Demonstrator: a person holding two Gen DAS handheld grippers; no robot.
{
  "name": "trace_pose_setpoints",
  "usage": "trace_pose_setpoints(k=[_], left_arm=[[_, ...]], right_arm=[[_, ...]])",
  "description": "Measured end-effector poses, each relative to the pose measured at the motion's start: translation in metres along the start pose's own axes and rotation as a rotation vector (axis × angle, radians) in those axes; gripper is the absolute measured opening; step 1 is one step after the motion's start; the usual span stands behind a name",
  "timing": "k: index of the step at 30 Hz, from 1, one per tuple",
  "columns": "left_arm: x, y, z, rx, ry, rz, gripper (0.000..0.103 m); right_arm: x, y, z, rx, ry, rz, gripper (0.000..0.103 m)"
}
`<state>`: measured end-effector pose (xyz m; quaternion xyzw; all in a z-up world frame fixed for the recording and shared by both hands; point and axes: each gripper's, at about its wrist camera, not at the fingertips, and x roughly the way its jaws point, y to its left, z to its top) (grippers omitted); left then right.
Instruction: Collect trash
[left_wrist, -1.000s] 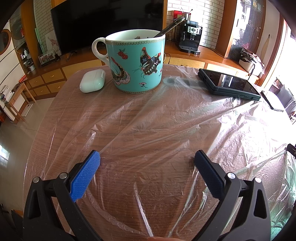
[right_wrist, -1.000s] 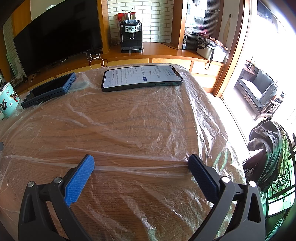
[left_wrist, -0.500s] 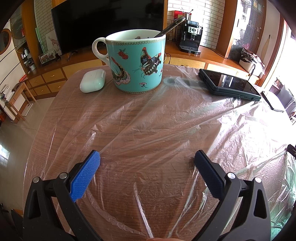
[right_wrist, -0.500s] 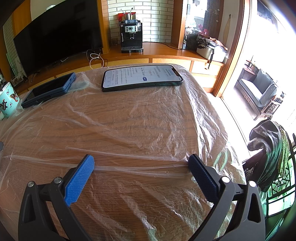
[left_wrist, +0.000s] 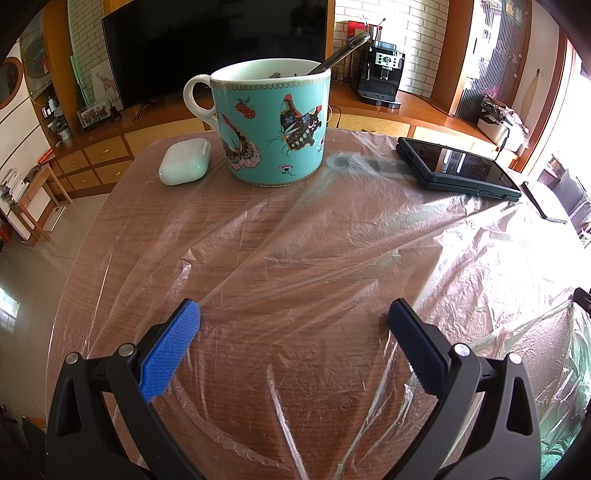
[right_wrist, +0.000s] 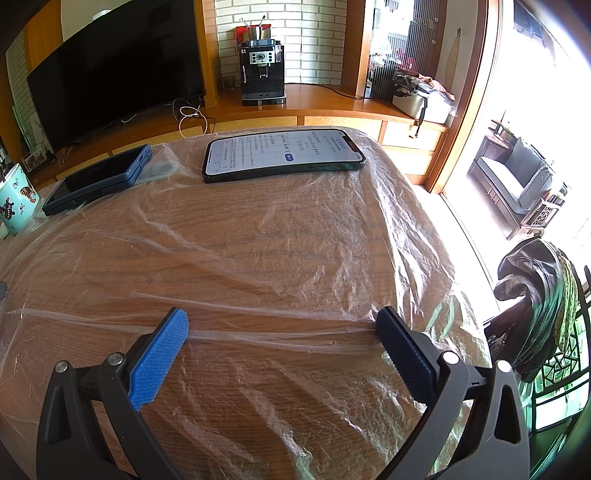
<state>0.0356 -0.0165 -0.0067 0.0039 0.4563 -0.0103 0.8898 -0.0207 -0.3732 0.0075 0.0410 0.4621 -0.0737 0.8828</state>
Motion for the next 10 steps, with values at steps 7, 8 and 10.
trace_pose_setpoints(k=[7,8,10], left_arm=[[0.0,-0.0002,0.0001,0.002,0.0,0.002,0.102],[0.0001,-0.0003,0.0004,0.002,0.0,0.002,0.102],[0.0,-0.0002,0.0001,0.002,0.0,0.002,0.102]], right_arm=[[0.0,-0.0002,-0.0003,0.0,0.0,0.0,0.099],[0.0,-0.0003,-0.0004,0.0,0.0,0.0,0.099],[0.0,-0.0002,-0.0003,0.0,0.0,0.0,0.099]])
